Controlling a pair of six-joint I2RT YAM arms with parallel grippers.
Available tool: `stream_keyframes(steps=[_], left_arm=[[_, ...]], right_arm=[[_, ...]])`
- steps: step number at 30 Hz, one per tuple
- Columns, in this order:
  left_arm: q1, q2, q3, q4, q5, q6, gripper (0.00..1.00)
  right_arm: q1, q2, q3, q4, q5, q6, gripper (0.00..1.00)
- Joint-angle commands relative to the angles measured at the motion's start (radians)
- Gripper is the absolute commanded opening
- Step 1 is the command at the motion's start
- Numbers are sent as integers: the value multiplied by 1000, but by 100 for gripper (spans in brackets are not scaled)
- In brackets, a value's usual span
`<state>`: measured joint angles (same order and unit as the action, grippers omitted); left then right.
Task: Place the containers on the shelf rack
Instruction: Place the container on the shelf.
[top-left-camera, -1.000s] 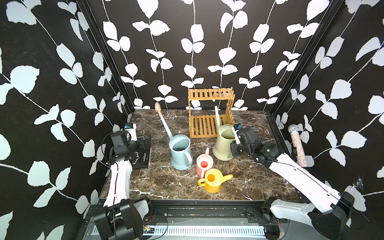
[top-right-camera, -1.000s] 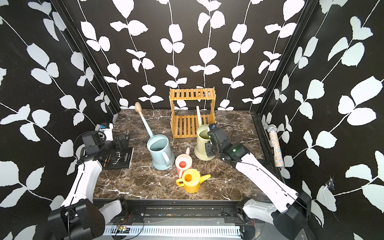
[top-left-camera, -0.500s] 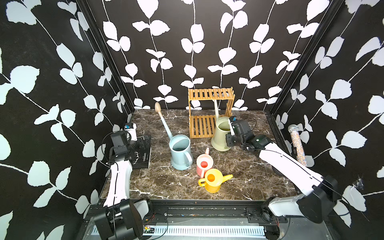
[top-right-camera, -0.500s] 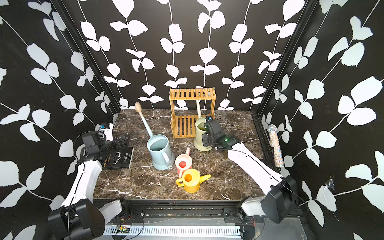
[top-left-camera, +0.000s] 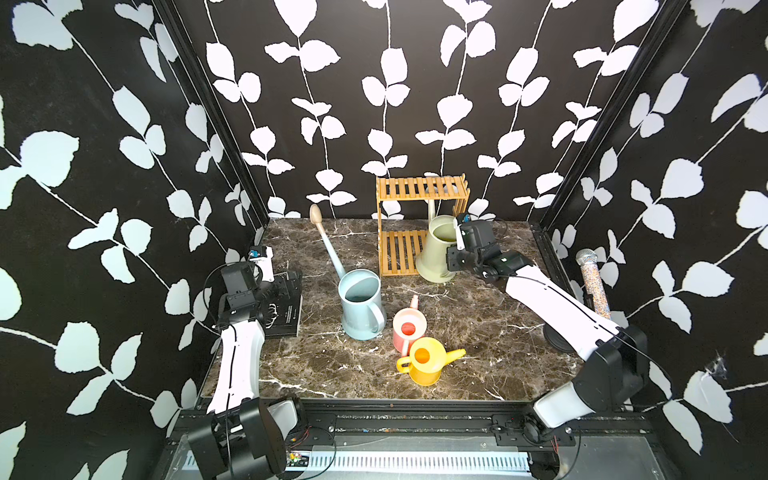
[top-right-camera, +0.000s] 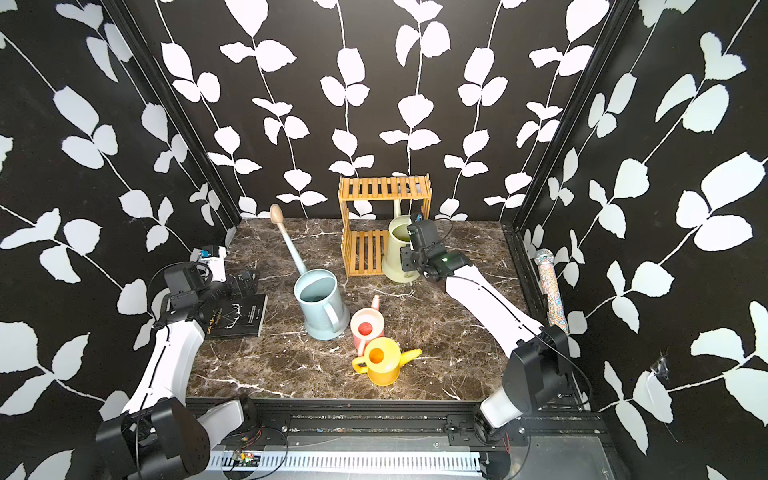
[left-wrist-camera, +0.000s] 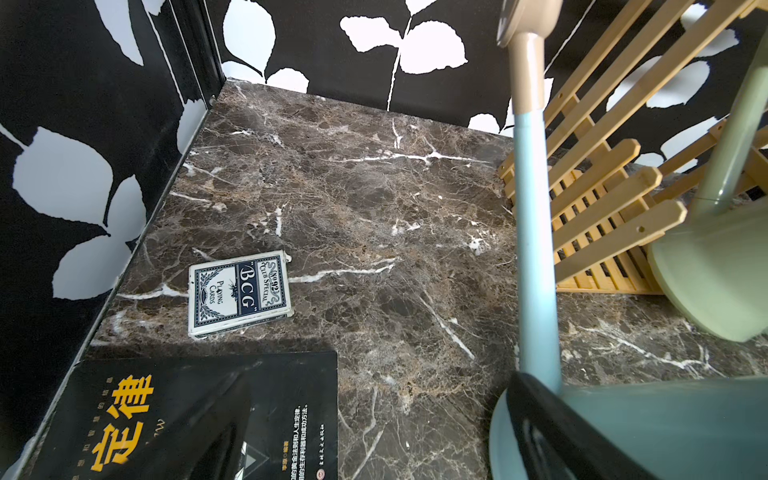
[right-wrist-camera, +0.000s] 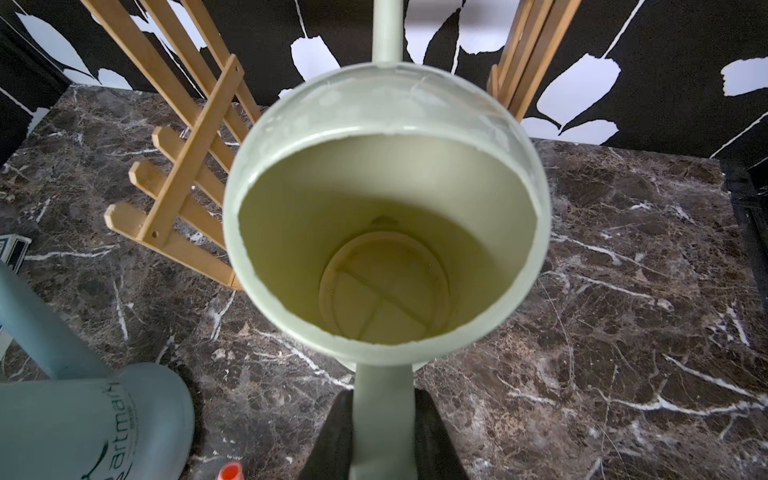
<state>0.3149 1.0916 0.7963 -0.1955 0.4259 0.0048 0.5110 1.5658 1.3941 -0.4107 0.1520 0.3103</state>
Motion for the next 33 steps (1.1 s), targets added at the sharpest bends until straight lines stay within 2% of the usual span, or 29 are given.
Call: stream_keyframes(steps=[1, 9, 17, 26, 33], left_arm=[[0, -12, -5, 8, -6, 19, 98], [1, -15, -9, 12, -3, 18, 98], [1, -24, -11, 11, -3, 21, 98], [1, -28, -11, 9, 2, 19, 98], [0, -29, -12, 10, 2, 21, 99]], right_arm=[[-16, 16, 57, 127, -7, -4, 6], [-26, 125, 153, 112, 26, -10, 6], [-28, 216, 270, 29, 66, -82, 6], [-36, 234, 270, 10, 97, -73, 6], [-68, 247, 241, 40, 58, -26, 9]])
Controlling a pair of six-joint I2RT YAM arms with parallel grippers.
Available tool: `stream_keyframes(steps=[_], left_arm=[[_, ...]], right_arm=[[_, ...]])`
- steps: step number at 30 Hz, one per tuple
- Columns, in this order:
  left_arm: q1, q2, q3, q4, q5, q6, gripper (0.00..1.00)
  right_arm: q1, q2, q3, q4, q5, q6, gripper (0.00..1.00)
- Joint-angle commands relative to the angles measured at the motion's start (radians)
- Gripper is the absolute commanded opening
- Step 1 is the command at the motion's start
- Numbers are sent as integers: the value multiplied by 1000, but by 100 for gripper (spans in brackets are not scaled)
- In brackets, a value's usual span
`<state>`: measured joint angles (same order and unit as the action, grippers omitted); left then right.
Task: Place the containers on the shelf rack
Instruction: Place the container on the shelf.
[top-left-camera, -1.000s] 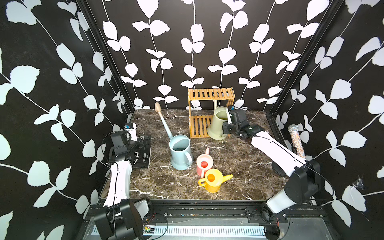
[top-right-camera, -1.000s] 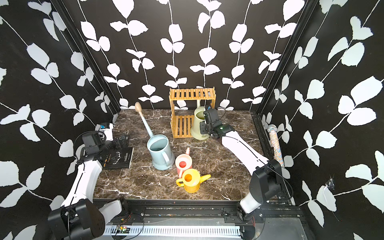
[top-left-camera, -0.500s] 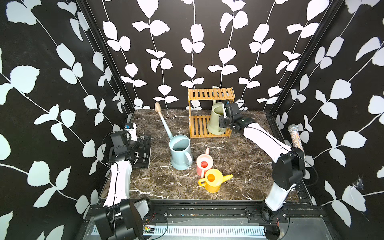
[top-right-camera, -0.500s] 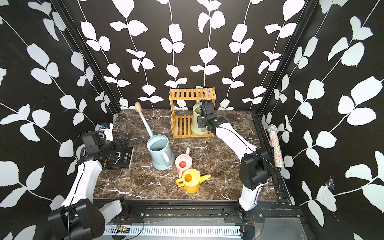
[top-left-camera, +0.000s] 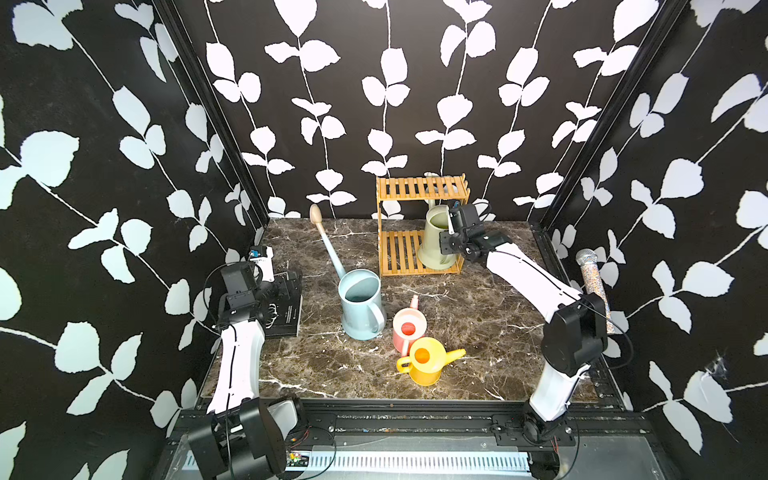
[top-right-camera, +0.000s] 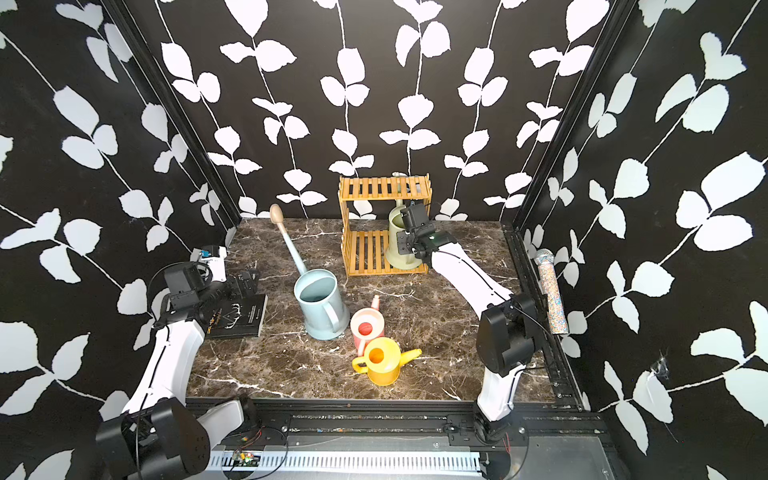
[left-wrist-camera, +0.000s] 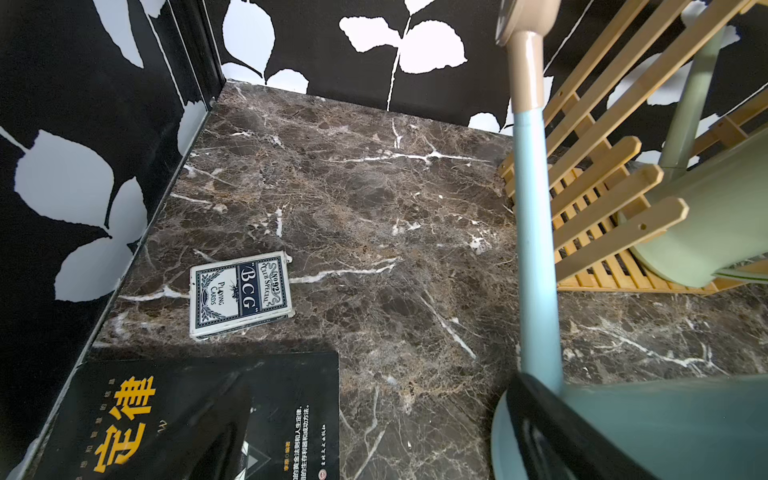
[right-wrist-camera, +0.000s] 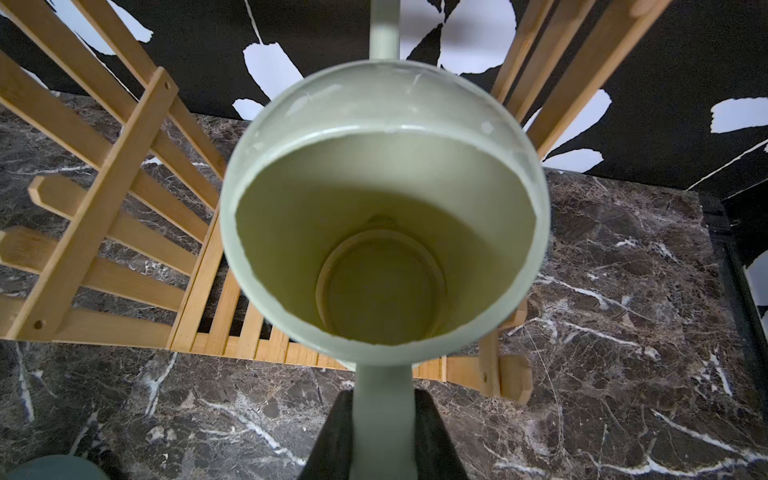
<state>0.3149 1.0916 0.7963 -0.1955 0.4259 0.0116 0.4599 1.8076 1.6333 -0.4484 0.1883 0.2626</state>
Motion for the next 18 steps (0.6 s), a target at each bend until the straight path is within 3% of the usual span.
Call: stream_keyframes(steps=[1, 18], left_arm=[[0, -31, -8, 3, 3, 13, 98], [3, -31, -6, 1, 1, 13, 98]], right_arm=[[-19, 4, -1, 75, 21, 23, 9], [-22, 1, 32, 10, 18, 1, 28]])
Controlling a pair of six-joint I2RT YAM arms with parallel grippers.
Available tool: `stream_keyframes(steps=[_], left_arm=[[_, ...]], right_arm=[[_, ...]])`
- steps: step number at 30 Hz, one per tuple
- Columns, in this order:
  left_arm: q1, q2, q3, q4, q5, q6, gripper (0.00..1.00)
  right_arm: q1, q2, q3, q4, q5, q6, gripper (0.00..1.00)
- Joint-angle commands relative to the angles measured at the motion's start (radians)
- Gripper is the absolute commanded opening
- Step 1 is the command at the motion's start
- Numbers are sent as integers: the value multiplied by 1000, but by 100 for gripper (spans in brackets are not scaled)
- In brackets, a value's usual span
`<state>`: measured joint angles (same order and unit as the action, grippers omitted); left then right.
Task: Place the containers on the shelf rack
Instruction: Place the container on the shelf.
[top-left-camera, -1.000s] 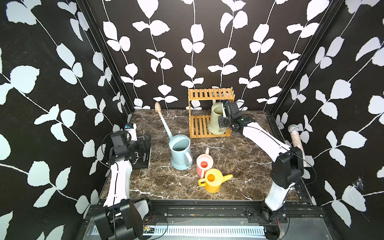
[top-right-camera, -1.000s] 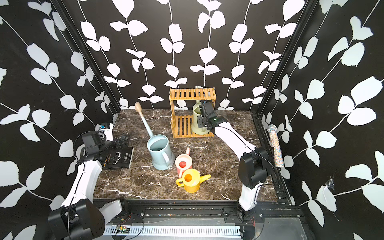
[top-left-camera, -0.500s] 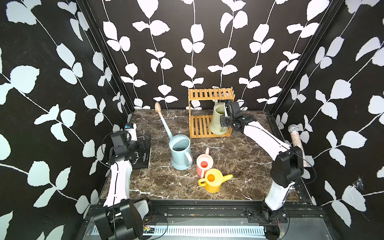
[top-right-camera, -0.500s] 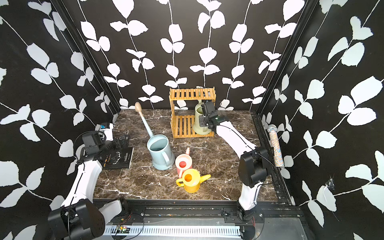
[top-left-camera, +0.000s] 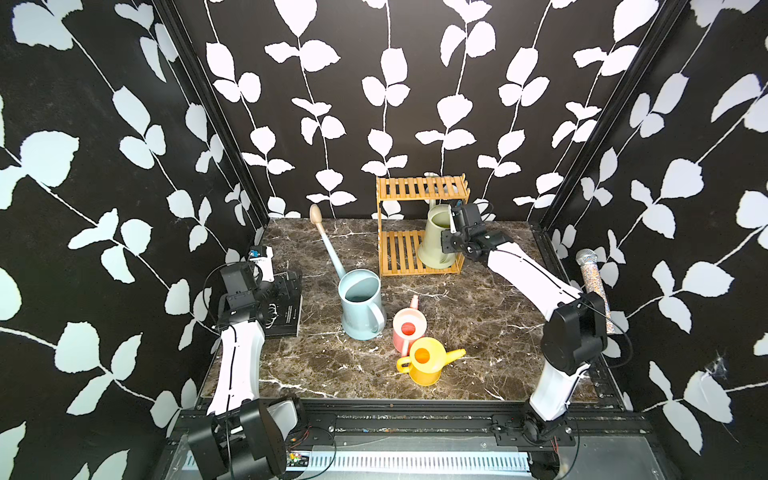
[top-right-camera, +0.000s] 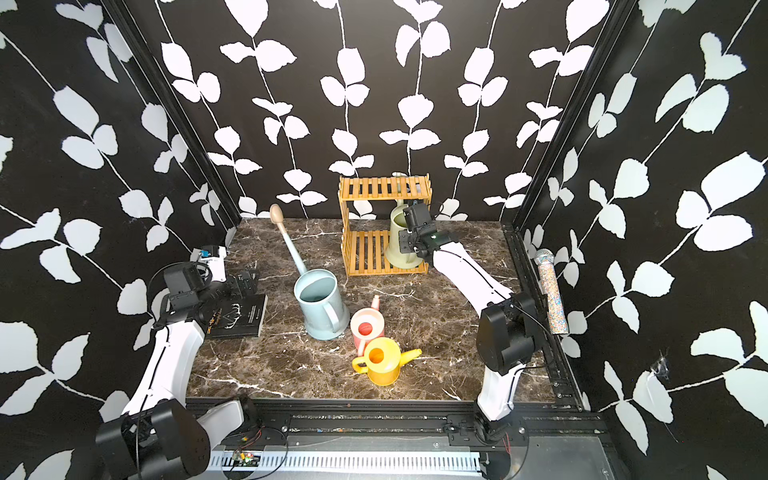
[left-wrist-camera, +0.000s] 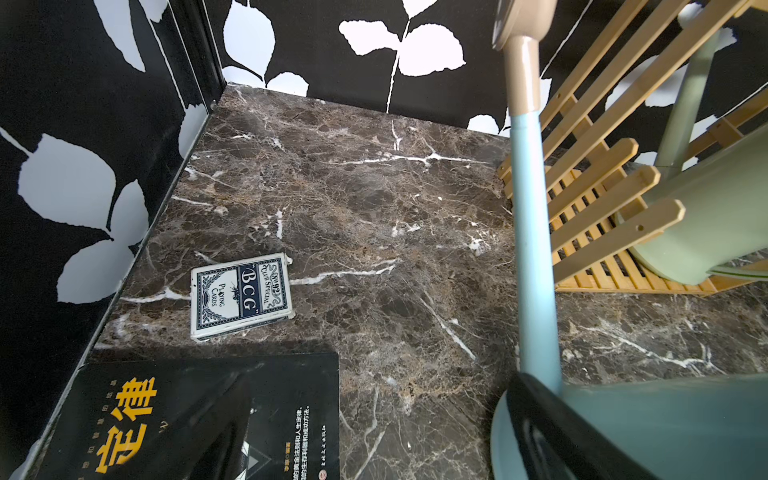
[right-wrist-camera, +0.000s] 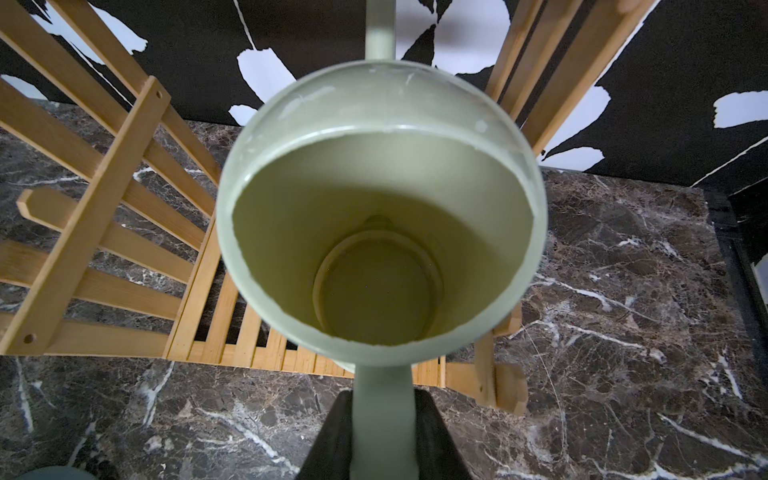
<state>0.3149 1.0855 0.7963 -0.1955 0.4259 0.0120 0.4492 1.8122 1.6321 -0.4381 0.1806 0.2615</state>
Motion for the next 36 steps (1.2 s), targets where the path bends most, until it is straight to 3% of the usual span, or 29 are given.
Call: stream_keyframes(steps=[1, 10, 17, 24, 36], left_arm=[[3, -24, -10, 6, -1, 14, 98], [3, -26, -18, 15, 2, 13, 98], [3, -30, -22, 19, 2, 13, 98], [3, -30, -21, 21, 5, 9, 99], [4, -33, -12, 6, 14, 6, 98]], right_arm=[[-12, -6, 35, 0, 20, 2, 31], [-10, -28, 46, 1, -2, 30, 38], [-5, -30, 43, 7, -10, 56, 25], [7, -28, 31, 17, 31, 76, 24], [8, -42, 54, -5, 28, 80, 39]])
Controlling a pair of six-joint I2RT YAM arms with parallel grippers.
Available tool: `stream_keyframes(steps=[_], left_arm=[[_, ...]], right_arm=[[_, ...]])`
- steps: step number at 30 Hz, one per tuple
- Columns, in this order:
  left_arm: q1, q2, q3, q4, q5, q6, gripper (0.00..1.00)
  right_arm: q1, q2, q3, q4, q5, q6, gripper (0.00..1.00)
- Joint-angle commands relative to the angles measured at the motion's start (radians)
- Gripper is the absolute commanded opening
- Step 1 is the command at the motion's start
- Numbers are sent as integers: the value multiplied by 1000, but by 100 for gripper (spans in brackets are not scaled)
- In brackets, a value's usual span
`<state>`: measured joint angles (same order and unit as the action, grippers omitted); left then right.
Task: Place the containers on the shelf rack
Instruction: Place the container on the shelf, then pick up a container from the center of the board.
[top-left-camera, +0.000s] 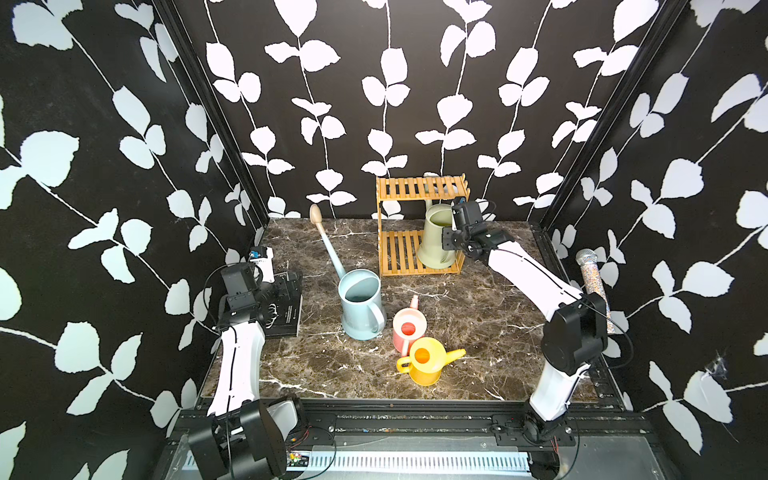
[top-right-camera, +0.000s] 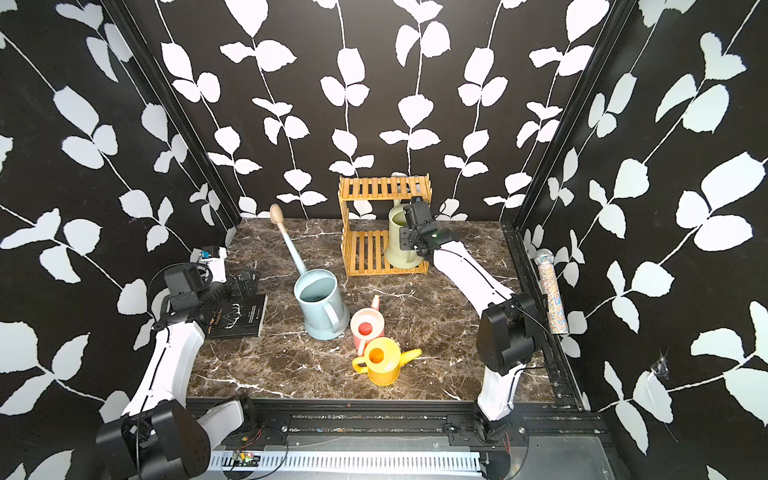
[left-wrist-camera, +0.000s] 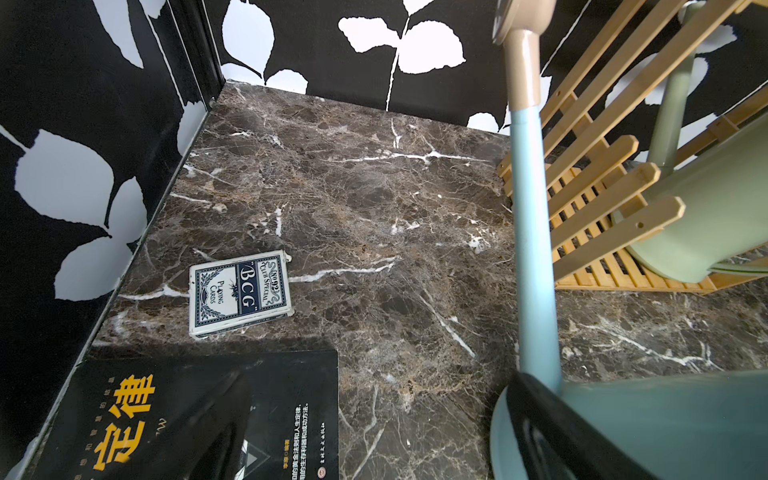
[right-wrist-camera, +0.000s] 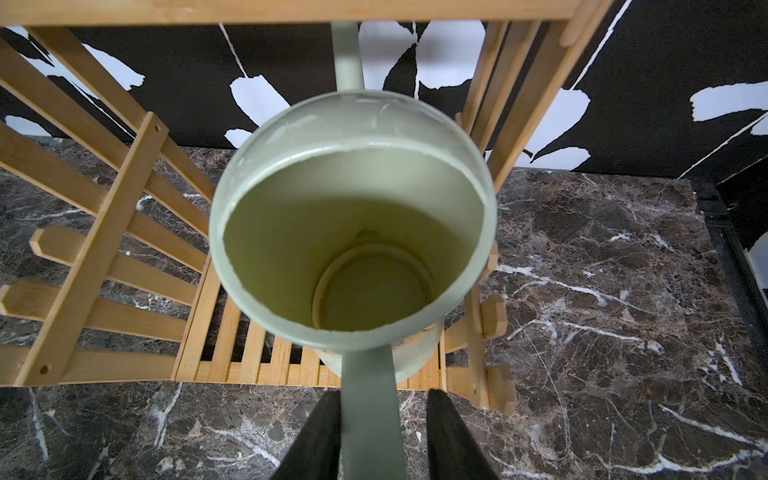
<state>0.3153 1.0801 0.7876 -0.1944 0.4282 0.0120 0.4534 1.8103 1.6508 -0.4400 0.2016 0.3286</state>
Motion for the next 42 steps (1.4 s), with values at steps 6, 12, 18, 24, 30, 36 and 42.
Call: stream_keyframes(steps=[6, 12, 18, 24, 30, 36, 42], left_arm=[[-1, -31, 26, -24, 22, 21, 98], [-46, -25, 106, -112, 55, 85, 98], [-134, -3, 263, -353, 50, 242, 94], [-236, 7, 449, -597, 63, 401, 98], [-422, 31, 577, -712, -26, 535, 99], [-676, 89, 602, -712, -244, 685, 98], [-857, 171, 678, -699, -335, 716, 98]], right_arm=[[17, -98, 16, -13, -13, 19, 46], [19, -182, -33, -25, 5, -18, 57], [9, -293, -124, -29, 50, -42, 73], [-17, -362, -215, -18, 55, -17, 98], [-45, -401, -275, -23, 38, 24, 99], [-70, -444, -331, -17, 40, 37, 99], [-108, -479, -402, -29, 39, 47, 99]])
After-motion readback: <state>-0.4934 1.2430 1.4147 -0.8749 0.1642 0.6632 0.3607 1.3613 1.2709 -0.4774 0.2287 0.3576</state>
